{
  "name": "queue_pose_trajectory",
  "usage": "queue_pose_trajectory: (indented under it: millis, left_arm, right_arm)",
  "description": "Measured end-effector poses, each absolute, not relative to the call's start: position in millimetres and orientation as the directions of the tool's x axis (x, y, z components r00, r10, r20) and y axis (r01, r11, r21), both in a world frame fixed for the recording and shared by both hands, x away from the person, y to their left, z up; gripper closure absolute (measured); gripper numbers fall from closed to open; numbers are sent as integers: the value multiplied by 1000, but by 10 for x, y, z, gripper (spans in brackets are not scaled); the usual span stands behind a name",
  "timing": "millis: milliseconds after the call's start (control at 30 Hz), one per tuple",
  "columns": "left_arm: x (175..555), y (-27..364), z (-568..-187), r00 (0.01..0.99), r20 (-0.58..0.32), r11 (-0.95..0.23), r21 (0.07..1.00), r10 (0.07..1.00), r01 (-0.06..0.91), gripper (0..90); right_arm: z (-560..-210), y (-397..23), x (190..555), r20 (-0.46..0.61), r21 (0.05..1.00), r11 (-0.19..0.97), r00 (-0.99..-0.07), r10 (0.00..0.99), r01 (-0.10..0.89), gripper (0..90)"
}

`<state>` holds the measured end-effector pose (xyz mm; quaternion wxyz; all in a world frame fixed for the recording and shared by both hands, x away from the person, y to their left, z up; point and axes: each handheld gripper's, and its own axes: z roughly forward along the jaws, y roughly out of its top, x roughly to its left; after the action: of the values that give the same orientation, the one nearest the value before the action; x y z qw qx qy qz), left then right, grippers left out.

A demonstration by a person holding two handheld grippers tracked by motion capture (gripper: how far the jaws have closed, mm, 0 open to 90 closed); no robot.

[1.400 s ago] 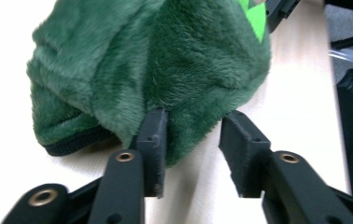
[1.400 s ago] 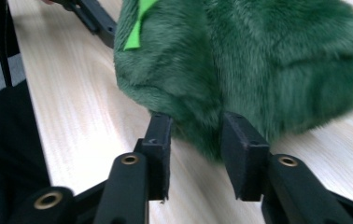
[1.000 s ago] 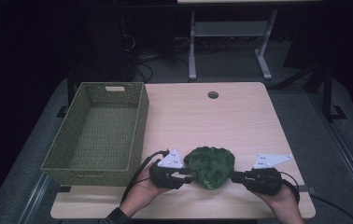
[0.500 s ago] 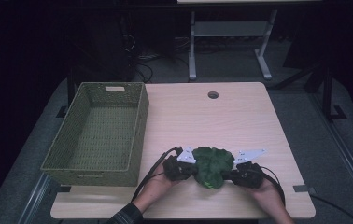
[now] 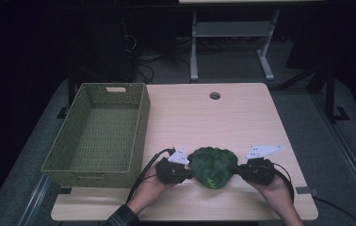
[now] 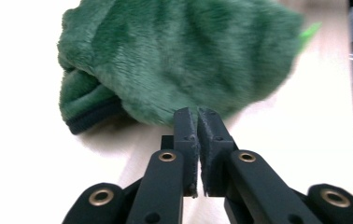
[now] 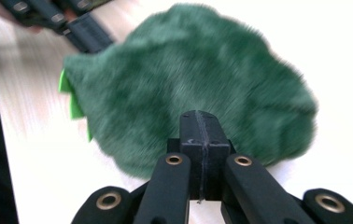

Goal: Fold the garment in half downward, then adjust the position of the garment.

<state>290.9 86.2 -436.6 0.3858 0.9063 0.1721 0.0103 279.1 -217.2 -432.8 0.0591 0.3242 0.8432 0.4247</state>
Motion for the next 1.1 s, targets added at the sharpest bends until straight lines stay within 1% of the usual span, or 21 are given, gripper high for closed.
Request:
queue_pose_trajectory:
  millis: [100, 167, 367, 533, 733, 967, 1033, 1100]
  left_arm:
    - [2865, 860, -4338, 942, -123, -642, 703, 313, 305, 894]
    - [2842, 843, -4336, 941, -140, -635, 706, 308, 313, 895]
    - [2764, 732, -4346, 950, -141, -645, 706, 277, 293, 894]
    - [2733, 644, -4372, 954, -156, -646, 707, 255, 288, 893]
    - [2725, 563, -4429, 958, -160, -661, 696, 239, 281, 895]
    - [2713, 457, -4490, 960, -157, -679, 681, 233, 276, 897]
    - [2711, 436, -4504, 963, -146, -688, 677, 225, 263, 897]
    - [2717, 422, -4518, 960, -156, -676, 683, 233, 275, 897]
  right_arm:
    - [-4250, -2194, 2860, 168, 774, 411, -781, 602, 483, 900]
    - [-4204, -2197, 2908, 164, 785, 397, -778, 607, 476, 900]
    - [-4106, -2201, 3082, 156, 808, 370, -773, 614, 458, 900]
    - [-4076, -2143, 3273, 167, 813, 356, -770, 616, 461, 900]
    - [-4133, -2040, 3478, 169, 806, 363, -769, 616, 468, 900]
    - [-4310, -1970, 3651, 169, 763, 404, -759, 629, 505, 900]
    - [-4360, -1971, 3678, 185, 745, 405, -748, 637, 530, 900]
    - [-4397, -1976, 3690, 188, 740, 406, -743, 642, 537, 900]
